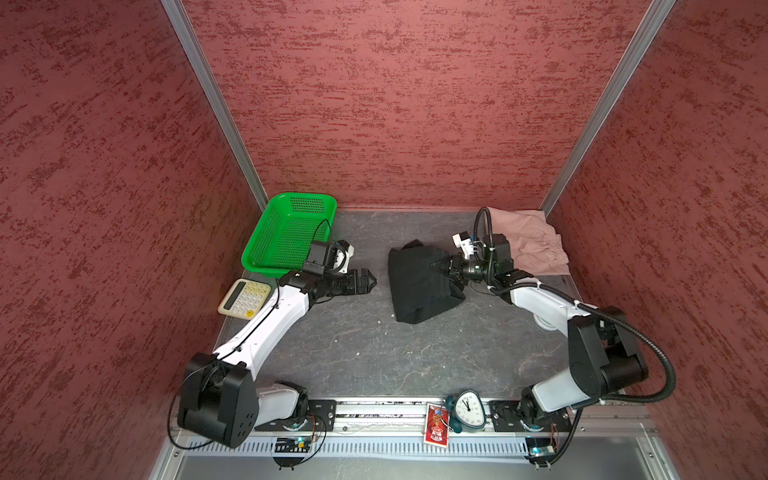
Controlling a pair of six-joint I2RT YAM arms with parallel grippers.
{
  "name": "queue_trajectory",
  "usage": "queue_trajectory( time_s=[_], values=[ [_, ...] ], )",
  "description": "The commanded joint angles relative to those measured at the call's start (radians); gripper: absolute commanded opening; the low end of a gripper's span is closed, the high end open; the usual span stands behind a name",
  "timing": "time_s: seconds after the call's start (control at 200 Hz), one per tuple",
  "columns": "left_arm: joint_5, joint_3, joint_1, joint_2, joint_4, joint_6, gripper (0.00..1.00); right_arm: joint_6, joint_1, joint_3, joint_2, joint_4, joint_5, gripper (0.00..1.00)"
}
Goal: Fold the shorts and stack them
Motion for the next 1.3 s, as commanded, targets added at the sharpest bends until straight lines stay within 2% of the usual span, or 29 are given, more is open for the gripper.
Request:
queue_trajectory(
  time_s=[0.0,0.035,0.11,0.16,0.215,0.311,0.461,0.546,0.656,0.756,0.796,0.852,0.977,1.087,1.182,1.292],
  values=[
    [0.032,0.064,-0.077,0.097,0.07,0.017,0.99,-0.146,-0.032,0.02,0.0,-0.161,0.083,0.11],
    [0.022,0.084,-0.106,0.13,0.072,0.027,1.0,-0.174,-0.038,0.018,0.002,-0.192,0.122,0.19],
    [0.009,0.124,-0.159,0.19,0.069,0.053,0.99,-0.235,-0.048,0.024,0.005,-0.265,0.222,0.29],
    [-0.005,0.15,-0.181,0.226,0.062,0.063,0.99,-0.273,-0.049,0.039,-0.002,-0.318,0.3,0.48],
    [0.006,0.175,-0.191,0.26,0.065,0.073,1.0,-0.314,-0.051,0.067,-0.014,-0.382,0.362,0.61],
    [0.019,0.24,-0.202,0.316,0.079,0.095,0.99,-0.35,-0.06,0.088,-0.064,-0.474,0.452,0.74],
    [0.034,0.378,-0.217,0.431,0.067,0.129,0.99,-0.331,-0.086,-0.003,-0.205,-0.555,0.517,0.81],
    [0.042,0.435,-0.22,0.495,0.038,0.133,0.99,-0.298,-0.087,-0.098,-0.288,-0.564,0.512,0.86],
    [0.0,0.437,-0.217,0.517,0.005,0.126,0.99,-0.242,-0.098,-0.233,-0.406,-0.511,0.446,0.96],
    [-0.003,0.356,-0.187,0.475,0.047,0.098,0.99,-0.165,-0.119,-0.376,-0.469,-0.314,0.315,0.99],
    [0.019,0.321,-0.165,0.457,0.064,0.081,0.99,-0.125,-0.12,-0.433,-0.457,-0.197,0.255,0.99],
    [0.04,0.271,-0.134,0.431,0.088,0.057,0.99,-0.102,-0.121,-0.484,-0.414,-0.078,0.228,0.99],
    [0.079,0.164,-0.095,0.372,0.146,0.04,0.99,-0.127,-0.118,-0.502,-0.3,0.031,0.197,0.99],
    [0.132,0.093,-0.096,0.361,0.216,0.049,0.99,-0.084,-0.119,-0.515,-0.252,0.183,0.128,0.99],
    [0.18,0.056,-0.095,0.386,0.276,0.044,0.99,-0.071,-0.12,-0.514,-0.229,0.245,0.124,0.99],
    [0.244,0.044,-0.094,0.427,0.319,0.043,0.99,-0.071,-0.12,-0.498,-0.154,0.233,0.15,0.99]
  ],
)
